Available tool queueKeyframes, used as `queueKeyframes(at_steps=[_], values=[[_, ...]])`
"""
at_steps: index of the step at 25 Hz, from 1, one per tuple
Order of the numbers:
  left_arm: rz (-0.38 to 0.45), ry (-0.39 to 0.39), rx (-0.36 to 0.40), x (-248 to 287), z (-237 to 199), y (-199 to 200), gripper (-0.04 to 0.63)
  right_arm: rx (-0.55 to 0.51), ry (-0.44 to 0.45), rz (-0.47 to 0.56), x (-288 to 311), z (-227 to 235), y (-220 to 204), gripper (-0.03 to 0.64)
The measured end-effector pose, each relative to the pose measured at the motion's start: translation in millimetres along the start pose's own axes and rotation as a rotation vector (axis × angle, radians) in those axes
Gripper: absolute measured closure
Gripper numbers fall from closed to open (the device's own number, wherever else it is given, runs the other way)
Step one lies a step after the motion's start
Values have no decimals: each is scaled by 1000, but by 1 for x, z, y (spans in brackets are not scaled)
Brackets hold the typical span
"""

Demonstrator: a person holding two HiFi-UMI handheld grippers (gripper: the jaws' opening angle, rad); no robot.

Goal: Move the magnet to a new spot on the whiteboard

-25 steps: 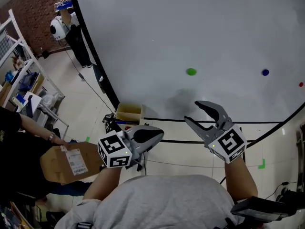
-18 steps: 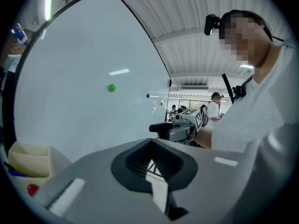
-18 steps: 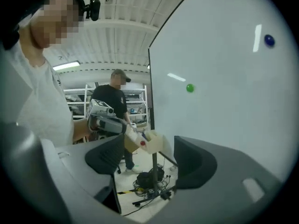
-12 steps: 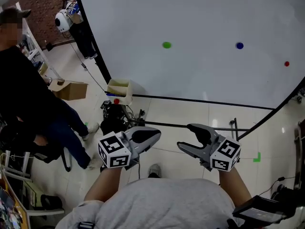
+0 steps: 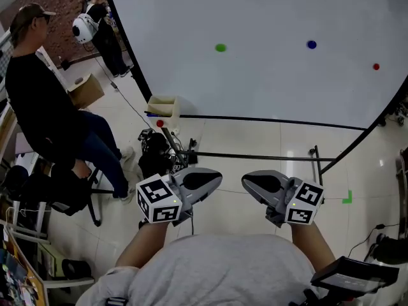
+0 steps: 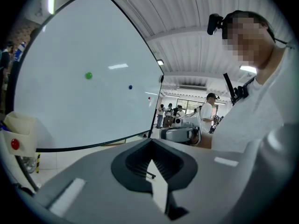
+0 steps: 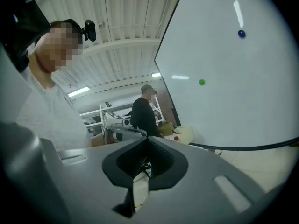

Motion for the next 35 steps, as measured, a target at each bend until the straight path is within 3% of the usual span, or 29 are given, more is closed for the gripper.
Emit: queueKeyframes(at_steps=[13,35], values=[[-6,-30,6,-47,-14,6,614,9,8,-38,65,-10,-9,614],[-3,-63,0,-47,-29,-2,614,27,-12,-32,72,-1,-4,614]])
Point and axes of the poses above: the fingertips, and each gripper's own axes: x forward along the fingers, z to its right, y out of its top, the point moved 10 cm from there along -x, backward along the fingers, and after that the axes turned 5 degrees about x, right-handed, at the moved point
